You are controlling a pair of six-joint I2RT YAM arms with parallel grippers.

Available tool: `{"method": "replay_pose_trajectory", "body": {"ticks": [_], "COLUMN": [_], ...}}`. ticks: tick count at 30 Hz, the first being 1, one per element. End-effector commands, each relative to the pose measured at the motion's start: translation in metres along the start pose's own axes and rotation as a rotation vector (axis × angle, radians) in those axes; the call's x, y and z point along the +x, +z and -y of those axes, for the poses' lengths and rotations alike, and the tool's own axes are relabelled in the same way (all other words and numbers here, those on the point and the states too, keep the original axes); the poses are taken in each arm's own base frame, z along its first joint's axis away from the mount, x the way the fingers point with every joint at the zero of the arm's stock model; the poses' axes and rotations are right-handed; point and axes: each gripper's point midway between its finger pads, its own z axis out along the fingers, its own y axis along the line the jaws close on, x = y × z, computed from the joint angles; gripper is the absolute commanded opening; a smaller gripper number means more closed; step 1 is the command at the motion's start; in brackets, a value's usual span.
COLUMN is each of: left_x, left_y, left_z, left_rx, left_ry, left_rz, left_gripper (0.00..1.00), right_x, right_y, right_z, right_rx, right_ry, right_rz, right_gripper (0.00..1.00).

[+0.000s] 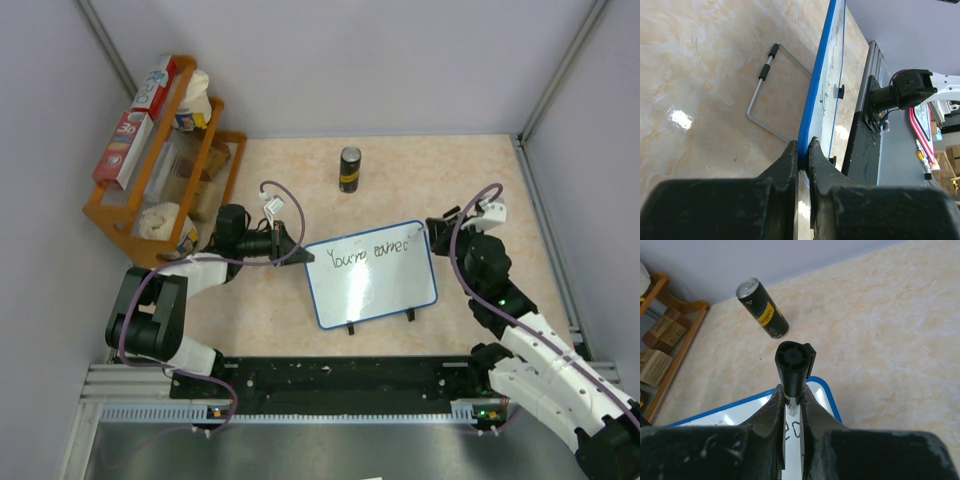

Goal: Write a sentence on the whiteboard

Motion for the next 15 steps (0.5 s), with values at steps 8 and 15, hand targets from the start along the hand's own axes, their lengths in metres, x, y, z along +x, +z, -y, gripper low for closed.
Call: {"method": "replay_pose_trajectory", "body": {"ticks": [8, 15], "left_x": [0.021, 0.022], "left_y": [0.003, 0.003], "left_z": [-0.031, -0.032], "left_rx": [-0.117, -0.118], "left_ry": [0.014, 0.013], "left_rz": [-0.034, -0.035], "left_gripper": [0.0, 0.0], "right_x": [-0.049, -0.029], "right_y": [0.015, 0.02], "right_z": [-0.015, -0.008], "right_rx": [-0.011, 0.002], "right_ry": [0.01, 0.008], "right_rz": [0.113, 0.064], "right_gripper": [0.0, 0.0]}}
